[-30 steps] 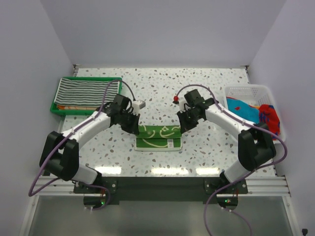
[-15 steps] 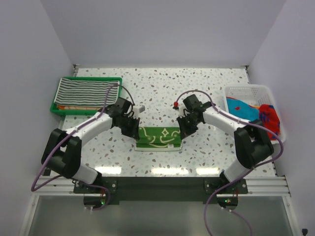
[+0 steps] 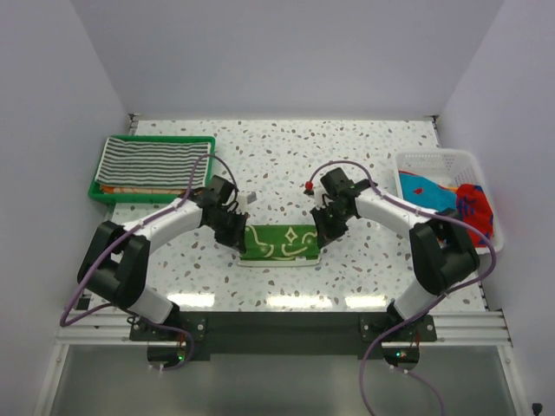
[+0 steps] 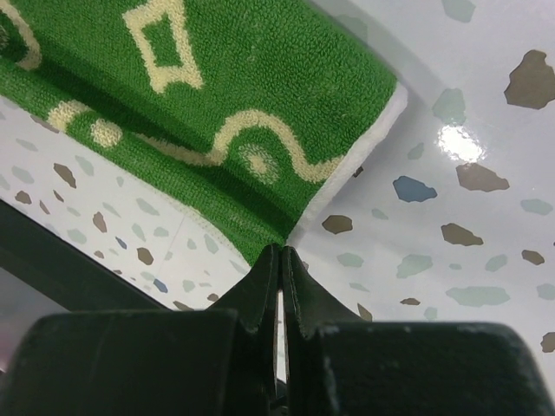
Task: Fold and stack the towels
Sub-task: Fold the towel
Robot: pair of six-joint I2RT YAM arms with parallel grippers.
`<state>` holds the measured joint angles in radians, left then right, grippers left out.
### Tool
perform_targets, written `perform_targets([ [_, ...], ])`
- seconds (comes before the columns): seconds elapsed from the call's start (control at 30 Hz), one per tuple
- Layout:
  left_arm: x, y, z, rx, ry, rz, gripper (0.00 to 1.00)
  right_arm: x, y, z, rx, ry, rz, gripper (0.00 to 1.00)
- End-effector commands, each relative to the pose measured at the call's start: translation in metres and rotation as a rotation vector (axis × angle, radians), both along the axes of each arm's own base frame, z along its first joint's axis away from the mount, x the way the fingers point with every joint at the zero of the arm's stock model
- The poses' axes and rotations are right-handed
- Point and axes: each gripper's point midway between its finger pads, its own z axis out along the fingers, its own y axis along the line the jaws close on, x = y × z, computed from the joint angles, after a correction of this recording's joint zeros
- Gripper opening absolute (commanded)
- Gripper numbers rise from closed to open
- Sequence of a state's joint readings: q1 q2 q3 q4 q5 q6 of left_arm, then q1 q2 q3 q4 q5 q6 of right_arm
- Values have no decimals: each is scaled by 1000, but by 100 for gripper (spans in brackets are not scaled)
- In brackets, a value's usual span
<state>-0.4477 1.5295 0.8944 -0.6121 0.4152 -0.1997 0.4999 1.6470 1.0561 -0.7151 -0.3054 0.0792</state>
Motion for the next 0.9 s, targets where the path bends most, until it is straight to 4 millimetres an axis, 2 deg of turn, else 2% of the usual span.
perform_targets([
  [0.0, -3, 14, 5, 66, 5, 31, 0, 2, -13, 19, -54, -38, -29, 0],
  [0.17, -2, 16, 10, 79, -2, 36, 0, -3, -11, 29, -38, -42, -34, 0],
  [0.3, -1, 17, 11, 82, -3, 37, 0, -7, -9, 29, -30, -31, -36, 0],
  [0.6, -3, 16, -11, 109, 44, 30, 0, -12, -12, -12, -72, 20, -43, 0],
  [0.7, -4, 14, -14, 105, 49, 26, 5, -10, -11, -19, -73, 18, -48, 1],
  [0.73, -5, 14, -15, 106, 51, 25, 10, -11, -11, -20, -71, 24, -48, 3],
  [0.77, -6, 14, -15, 107, 52, 23, 13, -12, -9, -19, -66, 24, -44, 6],
  [0.8, -6, 14, -15, 108, 48, 23, 16, -13, -7, -18, -62, 23, -42, 14],
  [0.87, -9, 15, -14, 109, 49, 26, 27, -16, -4, -12, -52, 18, -36, 20],
])
